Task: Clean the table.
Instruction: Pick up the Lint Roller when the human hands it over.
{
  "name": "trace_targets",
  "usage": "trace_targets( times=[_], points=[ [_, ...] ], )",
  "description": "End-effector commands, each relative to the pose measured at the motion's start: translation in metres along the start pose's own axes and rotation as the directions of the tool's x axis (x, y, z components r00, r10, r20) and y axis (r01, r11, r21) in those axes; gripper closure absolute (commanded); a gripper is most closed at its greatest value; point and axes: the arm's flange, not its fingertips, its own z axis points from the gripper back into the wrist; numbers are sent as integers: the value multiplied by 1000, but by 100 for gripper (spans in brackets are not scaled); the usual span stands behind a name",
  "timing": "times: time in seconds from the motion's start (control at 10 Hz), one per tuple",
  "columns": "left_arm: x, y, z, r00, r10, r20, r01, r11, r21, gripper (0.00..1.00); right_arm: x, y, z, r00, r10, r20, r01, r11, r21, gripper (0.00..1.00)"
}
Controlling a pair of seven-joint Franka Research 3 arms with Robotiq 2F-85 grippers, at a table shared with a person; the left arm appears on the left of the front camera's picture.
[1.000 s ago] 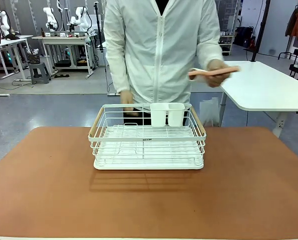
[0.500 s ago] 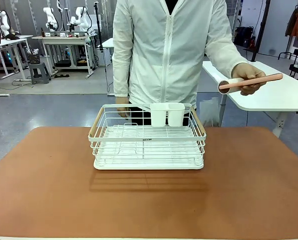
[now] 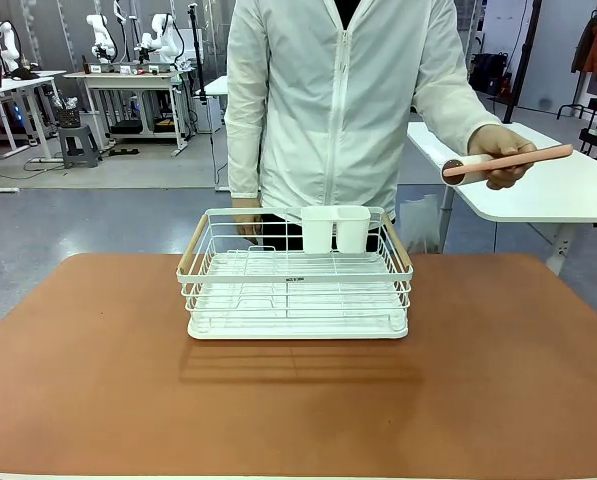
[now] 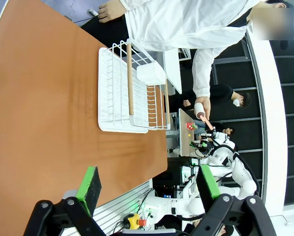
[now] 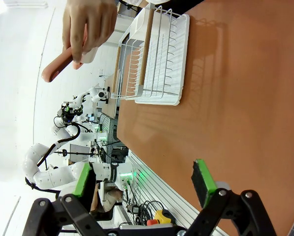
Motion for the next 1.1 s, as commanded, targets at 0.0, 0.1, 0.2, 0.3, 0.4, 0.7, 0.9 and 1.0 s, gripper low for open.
trace_targets(
  times=[0.0,0.1,0.2,0.3,0.4,0.7,0.9,1.0],
  points=[
    [-1,-1,3,1000,-4,7,4,1000,-7,0,-2,1,0,1000,-8,3,8,1000,0,0],
    [-1,-1,3,1000,-4,7,4,1000,-7,0,0,0,0,1000,0,0,0,1000,0,0],
    [-1,-1,3,1000,-4,7,4,1000,-7,0,-1,12,6,999,-45,15,45,999,12,0],
    [-1,-1,3,1000,-4,7,4,1000,-7,0,-4,36,11,994,-103,47,104,994,-18,0],
    [-1,-1,3,1000,-4,7,4,1000,-7,0,-5,63,12,983,-165,74,169,984,-47,0],
    [-1,-1,3,1000,-4,7,4,1000,-7,0,11,136,-11,940,-330,82,334,942,-42,0],
    [-1,-1,3,1000,-4,7,4,1000,-7,0,26,158,-40,902,-417,112,421,907,-12,0],
    [-1,-1,3,1000,-4,7,4,1000,-7,0,30,166,-57,895,-439,83,443,896,-35,0]
  ],
)
